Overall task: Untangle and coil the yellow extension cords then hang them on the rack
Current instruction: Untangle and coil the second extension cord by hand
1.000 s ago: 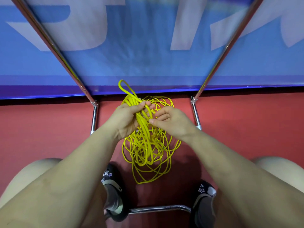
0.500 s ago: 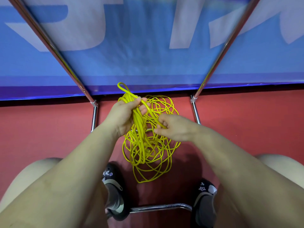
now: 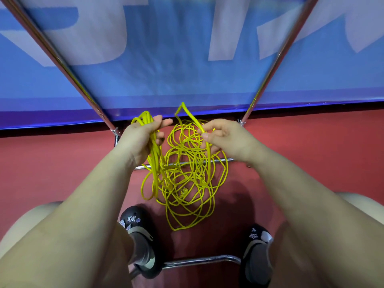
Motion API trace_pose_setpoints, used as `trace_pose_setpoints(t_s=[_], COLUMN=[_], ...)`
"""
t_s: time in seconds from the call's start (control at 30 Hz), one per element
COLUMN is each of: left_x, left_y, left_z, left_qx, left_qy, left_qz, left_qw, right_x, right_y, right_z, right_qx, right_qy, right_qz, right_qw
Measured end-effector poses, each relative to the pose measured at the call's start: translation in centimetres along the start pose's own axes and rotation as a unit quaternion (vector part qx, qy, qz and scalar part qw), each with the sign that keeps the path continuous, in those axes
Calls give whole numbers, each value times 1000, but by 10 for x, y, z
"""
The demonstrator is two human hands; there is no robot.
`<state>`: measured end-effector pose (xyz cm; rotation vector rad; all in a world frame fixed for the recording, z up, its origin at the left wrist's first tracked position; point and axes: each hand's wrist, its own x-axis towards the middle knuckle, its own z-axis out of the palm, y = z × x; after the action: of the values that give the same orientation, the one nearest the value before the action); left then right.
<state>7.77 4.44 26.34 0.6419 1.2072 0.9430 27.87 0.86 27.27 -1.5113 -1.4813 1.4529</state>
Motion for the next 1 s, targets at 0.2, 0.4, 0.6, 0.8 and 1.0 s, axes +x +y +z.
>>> trace_pose_setpoints(t_s=[0.2, 0.4, 0.6, 0.8, 1.0], left_x=[-2, -5, -11, -15, -8], left_y=[-9, -23, -32, -31, -27], left_z=[2, 8, 11, 15, 13], left_qx=[101, 149, 201, 255, 215], left_qy=[-65, -149, -203, -200, -139], left_qz=[-25, -51, -58, -21, -3], left_qw=[992, 976, 957, 946, 967], right_x=[5, 12, 11, 12, 13], right_y=[-4, -5, -7, -9, -9], right_z=[1, -1, -3, -3, -4], right_qx=[254, 436, 504, 532, 392], right_qy=[73, 132, 172, 162, 104], right_qz=[137, 207, 216, 213, 150], right_qw=[955, 866, 819, 803, 902])
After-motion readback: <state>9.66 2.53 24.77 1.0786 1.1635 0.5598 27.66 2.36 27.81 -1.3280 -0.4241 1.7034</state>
